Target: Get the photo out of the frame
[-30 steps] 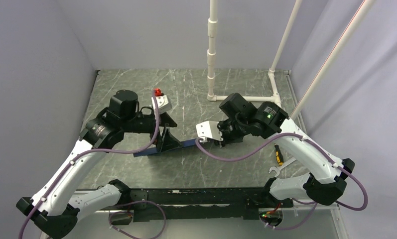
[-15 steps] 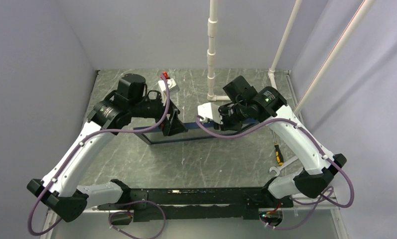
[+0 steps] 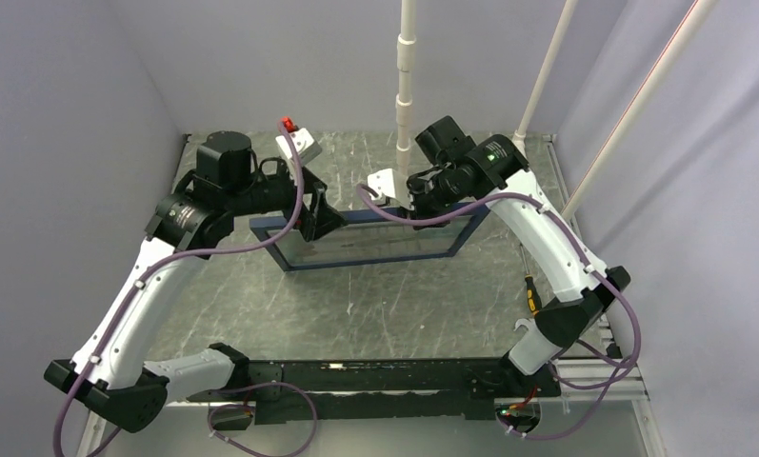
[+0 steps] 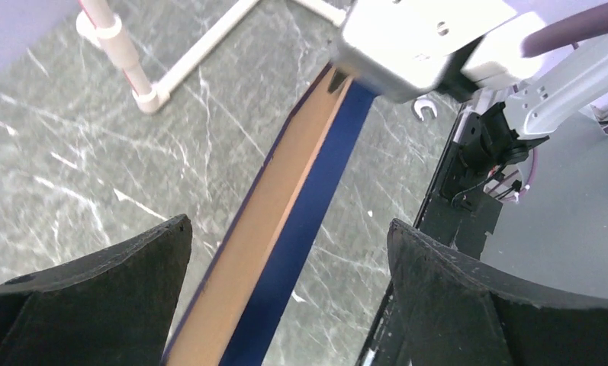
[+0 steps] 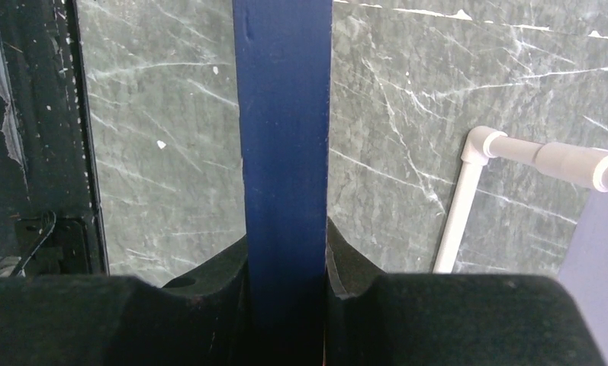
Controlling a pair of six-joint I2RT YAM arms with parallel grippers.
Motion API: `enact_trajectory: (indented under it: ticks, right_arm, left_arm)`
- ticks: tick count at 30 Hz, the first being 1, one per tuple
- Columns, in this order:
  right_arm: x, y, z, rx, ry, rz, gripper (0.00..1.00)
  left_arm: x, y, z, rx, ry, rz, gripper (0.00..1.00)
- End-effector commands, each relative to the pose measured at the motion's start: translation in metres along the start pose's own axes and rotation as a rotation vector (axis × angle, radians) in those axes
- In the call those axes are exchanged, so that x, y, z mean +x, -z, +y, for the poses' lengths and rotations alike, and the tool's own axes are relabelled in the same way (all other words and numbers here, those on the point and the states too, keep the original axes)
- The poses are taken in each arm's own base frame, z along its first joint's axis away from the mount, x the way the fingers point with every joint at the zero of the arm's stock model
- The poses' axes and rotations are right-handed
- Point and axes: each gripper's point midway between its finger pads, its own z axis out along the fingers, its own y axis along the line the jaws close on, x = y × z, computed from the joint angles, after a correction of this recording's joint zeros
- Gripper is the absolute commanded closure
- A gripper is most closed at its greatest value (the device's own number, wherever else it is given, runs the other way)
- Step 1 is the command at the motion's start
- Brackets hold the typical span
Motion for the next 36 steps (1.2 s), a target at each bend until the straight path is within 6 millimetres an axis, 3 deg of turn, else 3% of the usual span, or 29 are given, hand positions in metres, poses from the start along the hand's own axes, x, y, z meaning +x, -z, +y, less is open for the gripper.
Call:
enact_trajectory:
  ticks: [1, 9, 19, 25, 27, 30, 36]
  right_arm:
    - [-0.010, -0.059, 0.010, -0.235, -0.065, -0.097, 1.00]
    - [0.003, -0.079, -0.011, -0.257, -0.042, -0.114, 1.00]
    - [0.011, -0.110, -0.038, -0.287, -0.019, -0.135, 1.00]
    - [0.014, -0.133, -0.050, -0.325, -0.035, -0.142, 1.00]
    - [0.018, -0.137, -0.051, -0.326, -0.036, -0.131, 1.00]
    - [0.030, -0.142, -0.050, -0.306, -0.024, -0.090, 1.00]
    - [0.042, -0.150, -0.063, -0.253, 0.022, -0.054, 1.00]
  left_arm:
    - [-0.033, 0.004, -0.012, 0.086, -0.171, -0.072, 0.01]
    - [-0.021, -0.014, 0.013, 0.042, -0.195, -0.004, 0.03]
    - [-0.014, 0.003, 0.019, -0.092, -0.103, -0.095, 0.03]
    - [-0.018, 0.030, 0.016, -0.185, -0.081, -0.144, 0.01]
    - [-0.022, 0.044, 0.030, -0.300, -0.071, -0.159, 0.01]
    - [-0.017, 0.075, 0.073, -0.603, 0.025, -0.235, 0.01]
    - [-0.005, 0.092, 0.106, -0.765, 0.180, -0.331, 0.01]
